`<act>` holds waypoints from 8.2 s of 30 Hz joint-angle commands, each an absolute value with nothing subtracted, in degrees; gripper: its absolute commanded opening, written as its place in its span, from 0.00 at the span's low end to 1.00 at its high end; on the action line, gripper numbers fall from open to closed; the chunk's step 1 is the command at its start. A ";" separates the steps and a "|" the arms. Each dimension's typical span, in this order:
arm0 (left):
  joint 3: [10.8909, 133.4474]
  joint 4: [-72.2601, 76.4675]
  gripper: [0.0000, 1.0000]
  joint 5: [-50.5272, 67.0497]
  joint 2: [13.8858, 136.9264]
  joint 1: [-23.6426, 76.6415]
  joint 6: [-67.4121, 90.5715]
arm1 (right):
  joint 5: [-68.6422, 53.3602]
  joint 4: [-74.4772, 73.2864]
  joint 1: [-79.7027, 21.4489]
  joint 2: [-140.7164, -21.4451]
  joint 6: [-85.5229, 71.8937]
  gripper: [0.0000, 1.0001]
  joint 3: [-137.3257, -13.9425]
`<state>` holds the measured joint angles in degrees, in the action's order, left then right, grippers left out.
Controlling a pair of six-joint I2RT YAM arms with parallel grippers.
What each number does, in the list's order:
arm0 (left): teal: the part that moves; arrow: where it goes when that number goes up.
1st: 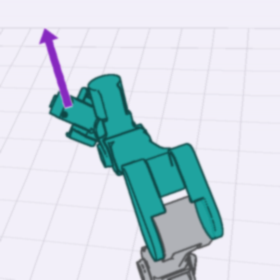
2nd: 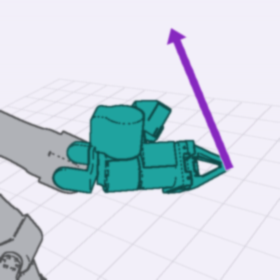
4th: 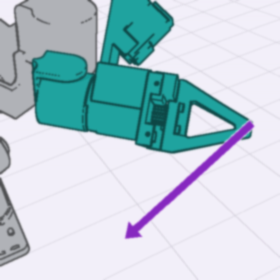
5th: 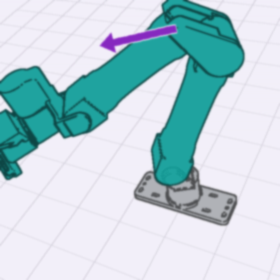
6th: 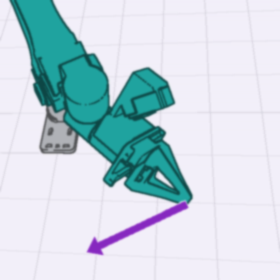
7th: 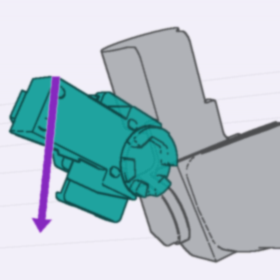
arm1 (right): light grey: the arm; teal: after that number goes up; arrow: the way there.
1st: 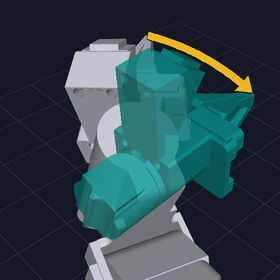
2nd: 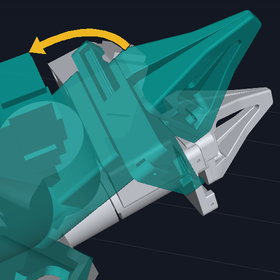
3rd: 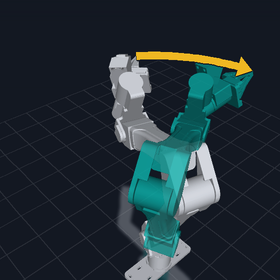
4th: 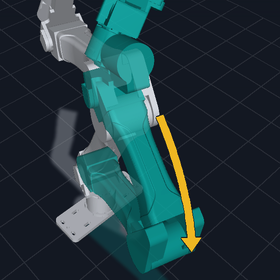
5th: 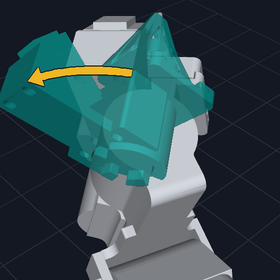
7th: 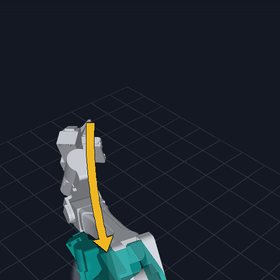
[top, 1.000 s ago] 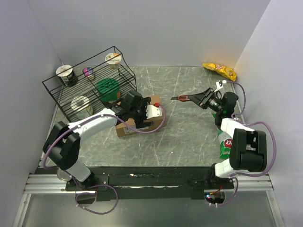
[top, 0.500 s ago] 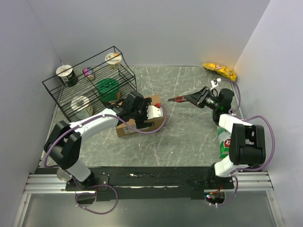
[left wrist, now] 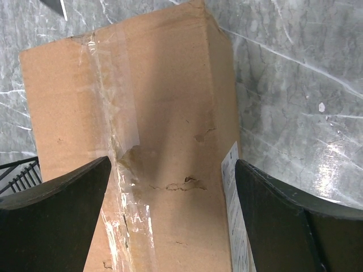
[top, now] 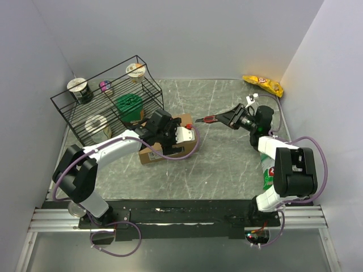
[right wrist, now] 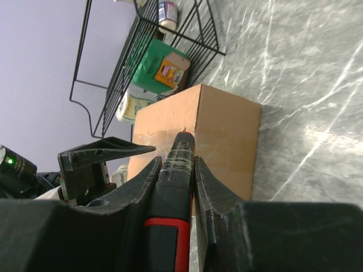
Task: Unpack the express box
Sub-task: Cut the express box at the center of the board, then place the knife at the center of the board.
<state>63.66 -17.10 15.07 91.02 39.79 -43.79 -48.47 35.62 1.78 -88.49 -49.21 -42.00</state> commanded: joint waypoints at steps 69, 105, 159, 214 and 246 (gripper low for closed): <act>71.63 -19.25 0.91 14.24 98.09 39.73 -31.99 | -48.87 10.83 -2.02 -78.14 -37.72 0.00 -43.77; 70.93 -20.30 0.89 16.61 97.47 39.90 -32.34 | -41.75 20.65 -4.22 -91.76 -38.50 0.00 -58.18; 72.77 -16.17 0.85 12.13 101.34 40.25 -28.48 | -41.92 2.56 -5.10 -71.63 -31.91 0.00 -42.19; 72.69 -12.48 0.97 18.10 85.43 28.13 -20.30 | -15.81 68.91 -13.01 -82.27 87.71 0.71 -3.36; 77.70 -20.39 0.97 20.13 97.11 25.84 -31.46 | -18.29 -5.10 -28.39 -72.75 17.52 1.00 -58.00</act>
